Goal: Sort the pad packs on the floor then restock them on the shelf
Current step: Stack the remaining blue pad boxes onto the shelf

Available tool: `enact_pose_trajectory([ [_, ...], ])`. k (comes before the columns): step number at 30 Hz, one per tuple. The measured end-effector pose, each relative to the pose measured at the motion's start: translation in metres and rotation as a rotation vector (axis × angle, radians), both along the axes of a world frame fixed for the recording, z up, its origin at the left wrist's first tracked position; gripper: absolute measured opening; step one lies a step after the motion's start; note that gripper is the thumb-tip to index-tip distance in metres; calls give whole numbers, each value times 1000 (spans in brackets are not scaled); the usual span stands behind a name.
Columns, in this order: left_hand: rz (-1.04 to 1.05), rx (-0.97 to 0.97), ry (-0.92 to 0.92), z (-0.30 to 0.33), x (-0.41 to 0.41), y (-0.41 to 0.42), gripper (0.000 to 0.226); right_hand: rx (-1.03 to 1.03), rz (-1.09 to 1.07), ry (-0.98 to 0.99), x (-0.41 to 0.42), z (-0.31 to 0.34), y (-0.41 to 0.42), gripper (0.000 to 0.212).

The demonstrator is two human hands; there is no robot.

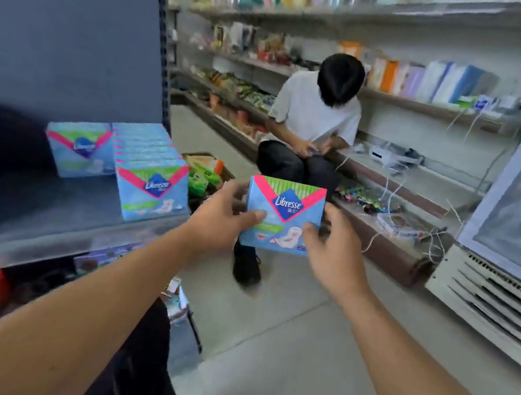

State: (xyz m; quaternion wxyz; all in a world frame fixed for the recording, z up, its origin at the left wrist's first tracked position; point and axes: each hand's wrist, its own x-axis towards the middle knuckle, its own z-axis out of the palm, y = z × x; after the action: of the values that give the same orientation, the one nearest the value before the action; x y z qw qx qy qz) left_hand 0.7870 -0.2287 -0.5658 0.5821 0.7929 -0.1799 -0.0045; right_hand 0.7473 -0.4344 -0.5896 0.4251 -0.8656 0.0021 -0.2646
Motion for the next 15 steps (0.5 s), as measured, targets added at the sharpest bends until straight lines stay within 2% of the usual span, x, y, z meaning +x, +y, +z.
enact_pose_trajectory([
  [7, 304, 42, -80, 21, -20, 121, 72, 5, 262, -49, 33, 24, 122, 39],
  [12, 487, -10, -138, 26, -31, 199, 69, -69, 429, -60, 46, 46, 202, 49],
  [15, 582, -53, -159, 31, -30, 238, 60, -197, 494, -81, 59, 62, 239, 48],
])
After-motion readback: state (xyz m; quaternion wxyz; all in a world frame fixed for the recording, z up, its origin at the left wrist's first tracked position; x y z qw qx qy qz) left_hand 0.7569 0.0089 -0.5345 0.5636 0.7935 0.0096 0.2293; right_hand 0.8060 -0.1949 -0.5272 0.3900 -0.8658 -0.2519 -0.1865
